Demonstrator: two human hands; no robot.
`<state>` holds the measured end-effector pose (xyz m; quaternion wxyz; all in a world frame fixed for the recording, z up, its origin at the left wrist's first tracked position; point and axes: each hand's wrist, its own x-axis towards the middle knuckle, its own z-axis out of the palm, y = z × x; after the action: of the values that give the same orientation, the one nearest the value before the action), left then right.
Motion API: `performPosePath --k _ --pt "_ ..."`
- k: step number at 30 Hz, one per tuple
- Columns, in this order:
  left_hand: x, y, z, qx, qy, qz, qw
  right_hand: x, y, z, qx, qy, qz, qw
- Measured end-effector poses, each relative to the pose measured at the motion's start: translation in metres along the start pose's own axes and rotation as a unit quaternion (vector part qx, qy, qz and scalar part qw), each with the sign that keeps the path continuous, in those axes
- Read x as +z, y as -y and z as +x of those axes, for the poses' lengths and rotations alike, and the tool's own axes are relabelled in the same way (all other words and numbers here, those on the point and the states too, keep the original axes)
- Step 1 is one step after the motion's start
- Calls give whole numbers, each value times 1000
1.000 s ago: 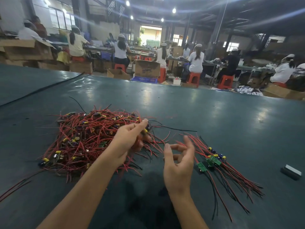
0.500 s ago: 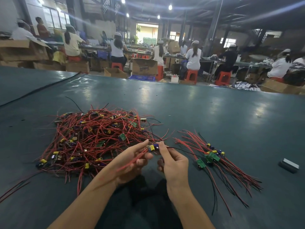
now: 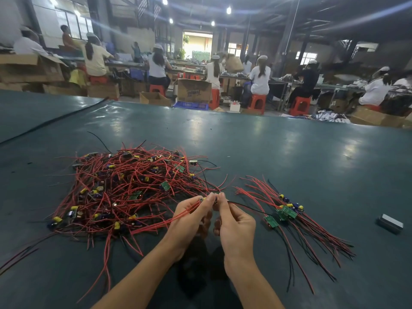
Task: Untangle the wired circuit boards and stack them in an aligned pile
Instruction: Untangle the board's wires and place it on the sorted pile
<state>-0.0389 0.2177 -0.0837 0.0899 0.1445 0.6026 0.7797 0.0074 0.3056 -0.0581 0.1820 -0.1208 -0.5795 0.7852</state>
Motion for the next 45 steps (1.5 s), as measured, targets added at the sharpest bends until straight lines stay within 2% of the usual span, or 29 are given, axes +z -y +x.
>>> performPosePath --k 6,9,18,27,35,45 --pt "-3 3 2 39 -47 4 998 1 -3 -1 -9 44 -32 998" --pt "-4 5 5 29 -75 5 997 2 -6 -3 -29 55 -57 996" --pt "-5 11 7 46 -72 28 996 -5 3 12 128 -5 31 991" --pt "-7 4 8 71 -70 40 994 -26 9 33 164 -66 28 984" --pt "-9 0 5 63 -64 42 995 -38 13 41 118 -94 120 981" --pt "-7 -1 5 60 -40 54 996 -36 10 41 66 -120 158 978"
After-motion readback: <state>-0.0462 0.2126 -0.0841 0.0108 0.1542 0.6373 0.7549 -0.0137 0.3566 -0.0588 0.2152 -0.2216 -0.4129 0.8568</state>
